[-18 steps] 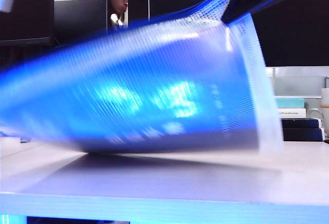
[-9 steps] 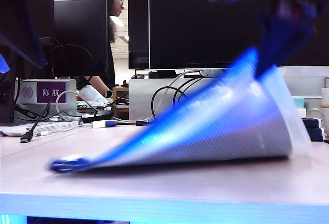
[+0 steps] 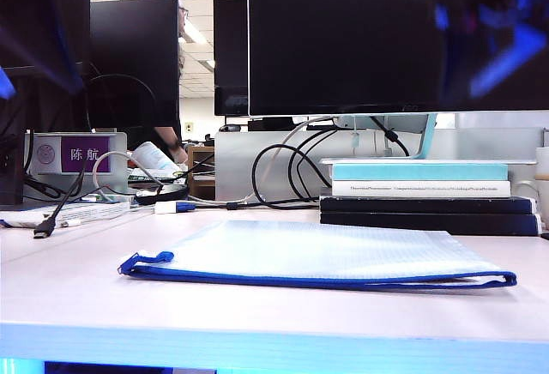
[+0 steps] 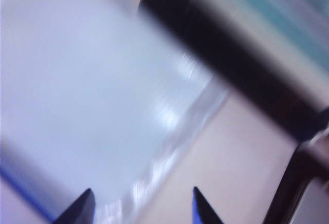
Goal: Pick up the transparent plastic file bag with a blue zipper and open its zipper.
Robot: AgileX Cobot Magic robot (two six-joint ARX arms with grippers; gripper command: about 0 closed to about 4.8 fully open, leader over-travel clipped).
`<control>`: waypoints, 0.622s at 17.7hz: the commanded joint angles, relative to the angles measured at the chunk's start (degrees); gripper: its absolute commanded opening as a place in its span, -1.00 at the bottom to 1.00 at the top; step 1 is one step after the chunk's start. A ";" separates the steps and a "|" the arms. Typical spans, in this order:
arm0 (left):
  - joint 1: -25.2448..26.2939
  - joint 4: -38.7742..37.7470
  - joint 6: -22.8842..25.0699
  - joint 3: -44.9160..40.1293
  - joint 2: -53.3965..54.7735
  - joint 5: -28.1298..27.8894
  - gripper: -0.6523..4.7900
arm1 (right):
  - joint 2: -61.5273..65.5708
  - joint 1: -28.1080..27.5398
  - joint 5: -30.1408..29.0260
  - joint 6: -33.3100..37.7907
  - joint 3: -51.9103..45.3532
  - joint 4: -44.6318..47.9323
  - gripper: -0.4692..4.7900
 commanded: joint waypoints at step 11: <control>21.92 15.21 -0.46 -8.98 -24.61 10.88 -0.11 | -27.76 -11.61 -22.34 4.07 -16.92 30.93 -0.26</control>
